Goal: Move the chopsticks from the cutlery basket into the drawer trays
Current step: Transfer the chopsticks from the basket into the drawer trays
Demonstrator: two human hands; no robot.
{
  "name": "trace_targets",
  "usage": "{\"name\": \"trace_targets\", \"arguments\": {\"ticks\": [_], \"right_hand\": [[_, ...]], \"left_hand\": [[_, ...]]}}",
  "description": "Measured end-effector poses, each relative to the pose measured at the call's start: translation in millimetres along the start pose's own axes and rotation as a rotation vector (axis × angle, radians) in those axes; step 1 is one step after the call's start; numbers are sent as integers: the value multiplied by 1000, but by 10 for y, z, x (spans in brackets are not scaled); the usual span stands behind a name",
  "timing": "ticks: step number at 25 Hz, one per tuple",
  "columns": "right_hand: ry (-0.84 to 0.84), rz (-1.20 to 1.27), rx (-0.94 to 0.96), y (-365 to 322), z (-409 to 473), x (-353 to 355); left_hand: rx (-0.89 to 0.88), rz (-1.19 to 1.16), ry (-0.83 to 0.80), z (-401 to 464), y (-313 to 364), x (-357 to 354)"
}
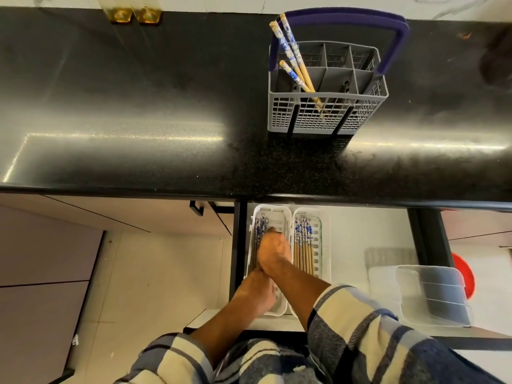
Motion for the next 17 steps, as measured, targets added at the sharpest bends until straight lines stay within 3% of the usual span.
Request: {"name": "trace_targets", "arguments": {"ticks": [4, 7, 17], "right_hand": [[-63, -511, 149, -132, 103, 100], [-160, -766, 261, -93, 147, 67], [-116, -1001, 306, 54, 128, 29]], "left_hand": [[-48, 787, 51, 130, -18, -185], [57, 1020, -57, 117, -56, -199], [25, 1120, -180, 24, 7, -220]]}}
Point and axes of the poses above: each hand's wrist, its own z-axis towards the middle knuckle, its own x-axis out of the back of the hand, y = z × x, the point moved 3 cm from there along z, towards the middle knuckle, and after that the axes turned 14 degrees about -y, right-handed, at the moved point
